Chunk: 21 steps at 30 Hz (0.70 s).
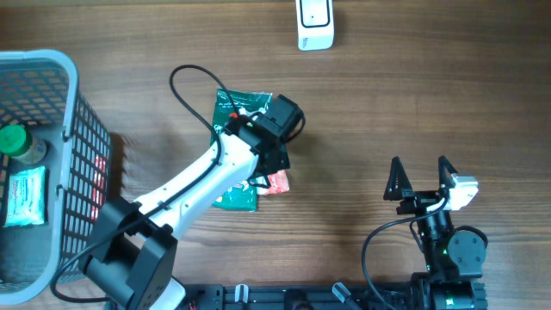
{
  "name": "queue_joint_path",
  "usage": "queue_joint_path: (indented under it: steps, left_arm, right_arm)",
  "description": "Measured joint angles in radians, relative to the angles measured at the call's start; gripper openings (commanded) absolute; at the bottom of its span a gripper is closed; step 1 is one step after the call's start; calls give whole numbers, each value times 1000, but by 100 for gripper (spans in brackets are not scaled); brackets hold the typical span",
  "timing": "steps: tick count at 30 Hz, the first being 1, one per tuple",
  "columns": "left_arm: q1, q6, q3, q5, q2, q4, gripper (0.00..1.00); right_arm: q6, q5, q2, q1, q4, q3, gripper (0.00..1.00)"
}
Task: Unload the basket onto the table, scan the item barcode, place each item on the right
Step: 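Grasp the small red-white packet from the basket and place it on table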
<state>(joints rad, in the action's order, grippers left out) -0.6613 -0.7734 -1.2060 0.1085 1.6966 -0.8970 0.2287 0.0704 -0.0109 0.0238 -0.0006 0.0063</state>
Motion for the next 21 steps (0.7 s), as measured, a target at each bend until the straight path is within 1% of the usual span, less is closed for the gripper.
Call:
queue_joint_path:
  steps: [2, 6, 8, 12, 13, 14, 15, 17, 20, 21]
  left_arm:
    - [-25, 13, 0, 0, 4, 0, 4]
    - [-27, 14, 0, 0, 50, -9, 4]
    - [-27, 14, 0, 0, 71, -12, 7]
    - [-27, 86, 0, -3, 129, -18, 9]
    - [-27, 100, 0, -5, 153, -19, 11]
    - [-27, 110, 0, -5, 178, -19, 18]
    - [-27, 117, 0, -4, 197, -19, 22]
    - [-27, 125, -3, -5, 199, -21, 26]
    - [-27, 133, -4, -4, 196, -26, 29]
    - [-27, 133, -4, -4, 192, -27, 33]
  right_arm:
    - [0, 0, 0, 0, 0, 0, 100]
    - [0, 0, 0, 0, 0, 0, 100]
    - [0, 0, 0, 0, 0, 0, 100]
    - [0, 0, 0, 0, 0, 0, 100]
    - [0, 0, 0, 0, 0, 0, 100]
    - [0, 0, 0, 0, 0, 0, 100]
    - [0, 0, 0, 0, 0, 0, 100]
    - [0, 0, 0, 0, 0, 0, 100]
    - [0, 0, 0, 0, 0, 0, 100]
    - [0, 0, 0, 0, 0, 0, 100]
